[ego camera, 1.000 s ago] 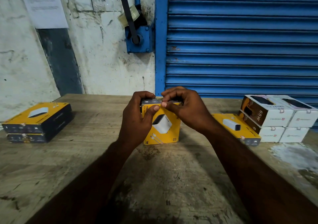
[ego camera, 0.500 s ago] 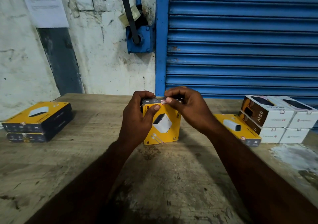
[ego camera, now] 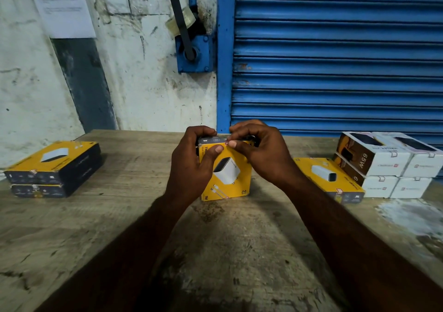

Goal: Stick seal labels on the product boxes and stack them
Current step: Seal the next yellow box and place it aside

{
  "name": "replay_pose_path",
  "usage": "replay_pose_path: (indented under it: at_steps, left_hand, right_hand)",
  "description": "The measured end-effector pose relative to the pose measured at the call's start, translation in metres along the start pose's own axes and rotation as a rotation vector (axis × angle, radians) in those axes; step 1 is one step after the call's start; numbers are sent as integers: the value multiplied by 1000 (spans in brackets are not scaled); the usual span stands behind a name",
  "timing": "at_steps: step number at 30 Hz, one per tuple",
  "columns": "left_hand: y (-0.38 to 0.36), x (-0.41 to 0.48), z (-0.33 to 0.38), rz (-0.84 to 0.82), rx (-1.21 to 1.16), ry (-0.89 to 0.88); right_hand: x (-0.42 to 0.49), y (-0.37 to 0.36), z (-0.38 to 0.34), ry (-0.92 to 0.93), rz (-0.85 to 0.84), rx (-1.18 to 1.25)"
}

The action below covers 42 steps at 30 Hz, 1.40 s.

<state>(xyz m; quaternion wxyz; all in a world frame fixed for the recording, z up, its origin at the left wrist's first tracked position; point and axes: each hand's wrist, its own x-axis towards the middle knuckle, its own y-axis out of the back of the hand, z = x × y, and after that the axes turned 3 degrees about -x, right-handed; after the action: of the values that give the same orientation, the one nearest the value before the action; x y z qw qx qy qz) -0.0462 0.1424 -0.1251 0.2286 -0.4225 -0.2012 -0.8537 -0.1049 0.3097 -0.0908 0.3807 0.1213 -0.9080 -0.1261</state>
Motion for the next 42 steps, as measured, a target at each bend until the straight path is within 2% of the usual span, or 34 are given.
replay_pose_path:
  at_steps: [42]
  left_hand:
    - [-1,0,0,25,30,-30]
  right_hand:
    - [-1,6,-5,-75,-59,135]
